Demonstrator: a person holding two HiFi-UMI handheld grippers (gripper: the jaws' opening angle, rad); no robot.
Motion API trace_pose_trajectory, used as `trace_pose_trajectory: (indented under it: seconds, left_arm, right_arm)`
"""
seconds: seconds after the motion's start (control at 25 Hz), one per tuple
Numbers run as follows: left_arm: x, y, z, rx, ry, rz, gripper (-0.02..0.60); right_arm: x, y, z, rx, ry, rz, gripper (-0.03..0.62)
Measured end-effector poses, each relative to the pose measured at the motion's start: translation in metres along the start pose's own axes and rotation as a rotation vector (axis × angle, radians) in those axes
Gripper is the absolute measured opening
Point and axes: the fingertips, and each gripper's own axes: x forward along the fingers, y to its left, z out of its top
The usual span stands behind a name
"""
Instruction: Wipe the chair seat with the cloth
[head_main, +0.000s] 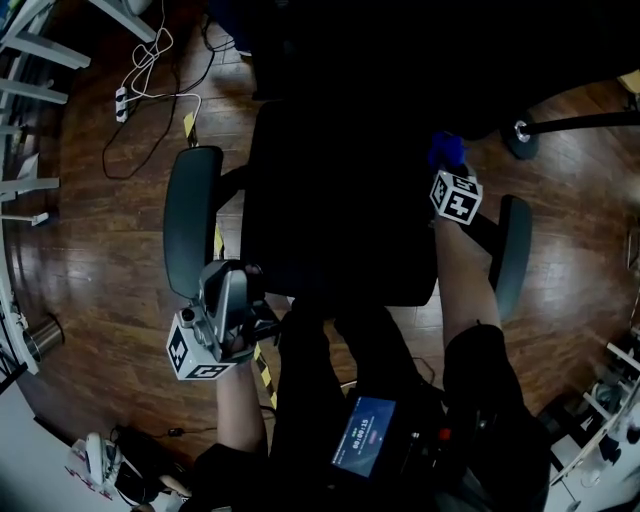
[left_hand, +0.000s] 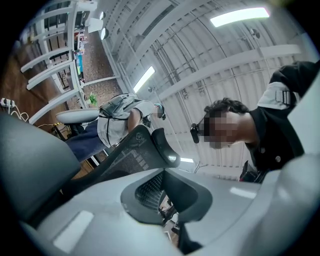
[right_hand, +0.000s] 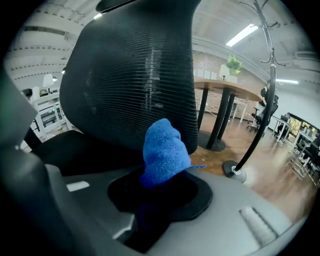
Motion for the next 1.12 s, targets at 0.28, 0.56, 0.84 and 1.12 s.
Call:
trace_pose_trajectory:
  seconds: [0.28,0.56,0.84,1.12]
  left_arm:
    - [-0.006,0.0,0.007,0.001,-0.013,0.001,-0.006]
    - [-0.013,0.003,0.012,0.013,-0.023,0.018,-0.006]
    - [-0.025,-0.002,0.013,0.018,-0.025,0.041,-0.006]
    - [-0.031,0.006,0.019,0.015,-0.039,0.054,-0.006]
  right_arm:
    - [-0.029,0.111,0.039,-0.039,-0.177,0.197,0.095]
    - [-0.056,0.318,0.06,-0.034,-0.232,0.562,0.095]
    - [-0.028,0.416,0.005,-0.154,-0.019,0.68,0.095]
    - [-0.017,0.391,-0.006,-0.224,-0.013,0.66,0.095]
